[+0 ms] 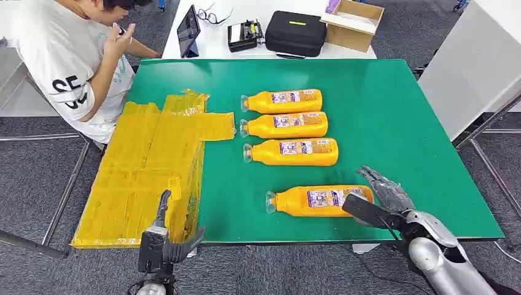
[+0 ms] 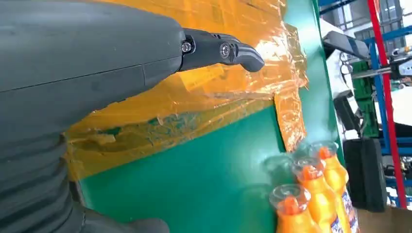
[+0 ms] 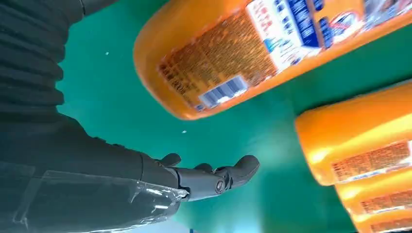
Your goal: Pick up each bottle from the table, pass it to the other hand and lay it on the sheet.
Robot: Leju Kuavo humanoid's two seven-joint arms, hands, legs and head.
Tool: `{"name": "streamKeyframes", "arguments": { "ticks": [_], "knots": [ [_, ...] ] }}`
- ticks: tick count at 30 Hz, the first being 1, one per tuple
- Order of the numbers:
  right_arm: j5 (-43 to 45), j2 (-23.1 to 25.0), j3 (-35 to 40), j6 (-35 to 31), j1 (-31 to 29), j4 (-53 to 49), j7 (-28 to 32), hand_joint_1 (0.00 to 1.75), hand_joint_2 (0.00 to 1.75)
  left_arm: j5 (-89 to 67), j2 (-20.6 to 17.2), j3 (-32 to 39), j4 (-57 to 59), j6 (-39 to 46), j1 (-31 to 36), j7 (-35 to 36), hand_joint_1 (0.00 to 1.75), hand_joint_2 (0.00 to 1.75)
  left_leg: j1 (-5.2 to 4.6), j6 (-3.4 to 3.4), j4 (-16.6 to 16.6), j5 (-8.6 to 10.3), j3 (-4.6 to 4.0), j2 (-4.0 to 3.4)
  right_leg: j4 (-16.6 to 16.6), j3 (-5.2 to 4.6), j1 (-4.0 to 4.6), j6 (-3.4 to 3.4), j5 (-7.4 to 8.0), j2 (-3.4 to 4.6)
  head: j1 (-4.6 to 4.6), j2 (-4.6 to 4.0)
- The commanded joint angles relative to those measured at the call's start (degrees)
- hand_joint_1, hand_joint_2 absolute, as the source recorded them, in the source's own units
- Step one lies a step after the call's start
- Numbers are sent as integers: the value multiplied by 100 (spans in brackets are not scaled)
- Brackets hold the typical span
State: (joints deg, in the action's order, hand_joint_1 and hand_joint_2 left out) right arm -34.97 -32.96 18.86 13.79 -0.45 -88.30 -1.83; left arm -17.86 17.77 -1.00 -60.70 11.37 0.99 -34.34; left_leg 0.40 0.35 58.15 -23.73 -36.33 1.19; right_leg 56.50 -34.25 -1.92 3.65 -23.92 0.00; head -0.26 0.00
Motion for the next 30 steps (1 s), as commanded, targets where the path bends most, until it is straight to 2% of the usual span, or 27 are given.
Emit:
{"name": "streamKeyframes", "arguments": {
  "ticks": [1, 6, 8, 9, 11, 14, 16, 17, 21, 25, 30],
  "knots": [
    [176, -269, 153, 310, -268, 229, -78, 0, 175, 95, -130, -150, 498, -37, 269, -45, 0, 175, 1, 0, -3, -4, 16, -11, -5, 17, 4, -14, -1, 4, 0, 0],
    [190, -309, 187, 340, -275, 204, -83, 0, 175, 105, -125, -155, 522, -44, 290, -48, 0, 175, 5, -1, -4, -8, 26, -14, -10, 28, 9, -21, -3, 5, 2, 0],
    [205, -324, 273, 402, -377, 263, -103, 0, 175, 121, -116, -164, 535, -54, 311, -57, 0, 175, 1, 0, -3, -3, 12, -10, -5, 12, 3, -12, 0, 5, 2, 0],
    [213, -327, 330, 441, -448, 323, -106, 0, 175, 128, -112, -173, 540, -60, 327, -58, 0, 175, 10, -2, -1, -18, 44, -27, -12, 46, 16, -33, -9, 13, 0, 0],
    [279, -327, 455, 522, -582, 433, -71, 0, 175, 136, -115, -201, 564, -85, 356, -62, 0, 175, 6, -2, -2, -13, 34, -27, -10, 34, 12, -26, -4, 16, 2, 0],
    [339, -180, 697, 569, -820, 708, 22, 0, 175, 152, -111, -241, 621, -115, 403, -64, 0, 175, 6, -1, -3, -4, 17, -19, -10, 16, 9, -15, 3, 13, 2, 0],
    [340, -106, 944, 610, -1074, 987, 77, 0, 175, 161, -102, -280, 674, -124, 443, -68, 0, 175, 9, -2, -6, -11, 41, -30, -17, 40, 15, -27, 0, 18, 0, 0],
    [351, -66, 1115, 622, -1237, 1160, 133, 0, 175, 168, -101, -304, 697, -118, 465, -70, 0, 175, 5, -1, -5, -3, 19, -22, -11, 16, 8, -13, 4, 16, 2, 0],
    [277, 161, 1457, 495, -1588, 1633, 208, 0, 175, 185, -106, -345, 755, -118, 500, -51, 0, 175, 9, -2, -8, -7, 36, -38, -18, 31, 14, -22, 6, 29, 0, 0],
    [238, 372, 1646, 465, -1785, 1951, 225, 0, 175, 193, -97, -380, 791, -137, 522, -48, 0, 175, 7, -1, -8, -3, 28, -28, -14, 25, 11, -17, 5, 21, 0, 0],
    [238, 372, 1646, 465, -1785, 1951, 225, 0, 175, 193, -97, -380, 791, -137, 522, -48, 0, 175, 8, -2, -6, -9, 37, -31, -13, 35, 13, -25, 0, 20, 0, 0]
  ]
}}
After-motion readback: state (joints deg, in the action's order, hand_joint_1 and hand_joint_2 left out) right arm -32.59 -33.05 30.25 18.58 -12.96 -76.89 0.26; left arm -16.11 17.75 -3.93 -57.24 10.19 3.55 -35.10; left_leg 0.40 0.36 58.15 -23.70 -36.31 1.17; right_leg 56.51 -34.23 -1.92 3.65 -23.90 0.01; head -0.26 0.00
